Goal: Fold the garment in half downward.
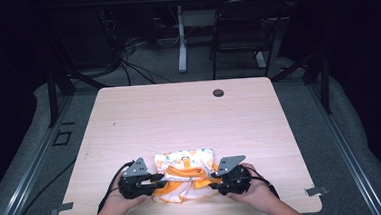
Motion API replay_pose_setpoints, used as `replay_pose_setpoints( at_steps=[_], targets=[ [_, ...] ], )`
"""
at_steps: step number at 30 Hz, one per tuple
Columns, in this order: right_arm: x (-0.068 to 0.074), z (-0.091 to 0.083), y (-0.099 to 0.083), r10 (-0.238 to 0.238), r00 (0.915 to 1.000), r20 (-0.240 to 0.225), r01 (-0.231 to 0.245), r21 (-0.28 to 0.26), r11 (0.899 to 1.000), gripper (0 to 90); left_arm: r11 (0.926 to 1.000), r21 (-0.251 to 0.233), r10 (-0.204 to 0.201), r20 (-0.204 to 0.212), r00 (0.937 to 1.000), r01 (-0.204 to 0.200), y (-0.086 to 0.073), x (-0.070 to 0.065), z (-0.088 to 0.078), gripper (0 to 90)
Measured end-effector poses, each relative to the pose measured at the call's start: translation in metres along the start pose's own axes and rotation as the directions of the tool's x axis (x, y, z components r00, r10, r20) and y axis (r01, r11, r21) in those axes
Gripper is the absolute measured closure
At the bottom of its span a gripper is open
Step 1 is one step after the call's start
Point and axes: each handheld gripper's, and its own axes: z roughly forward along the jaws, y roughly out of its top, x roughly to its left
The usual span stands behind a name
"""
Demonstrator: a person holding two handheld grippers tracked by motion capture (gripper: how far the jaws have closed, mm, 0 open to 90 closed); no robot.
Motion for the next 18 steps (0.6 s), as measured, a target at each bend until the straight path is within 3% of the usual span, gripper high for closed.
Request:
replay_pose_setpoints(
  at_steps=[4,12,15,18],
  targets=[
    [0.003,-0.008,-0.003,0.002,1.0000,-0.004,-0.002,-0.004,1.000,58.3,0.9998,-0.021,-0.001,0.007,1.0000,0.001,0.001,-0.003,-0.012,65.1],
    [-0.004,-0.032,0.007,0.069,0.9970,-0.034,-0.073,-0.136,0.988,61.7,0.9939,-0.104,-0.038,-0.025,0.9990,0.035,0.018,0.005,-0.031,62.4],
    [-0.008,-0.031,0.013,0.094,0.9954,0.017,-0.090,-0.154,0.984,64.6,0.9925,-0.108,-0.062,-0.054,0.9966,0.056,0.022,0.010,-0.026,62.2],
    [-0.012,-0.020,0.019,0.123,0.9902,0.067,-0.111,-0.152,0.982,64.7,0.9893,-0.097,-0.116,-0.074,0.9904,0.109,0.023,0.015,-0.015,60.1]
  ],
)
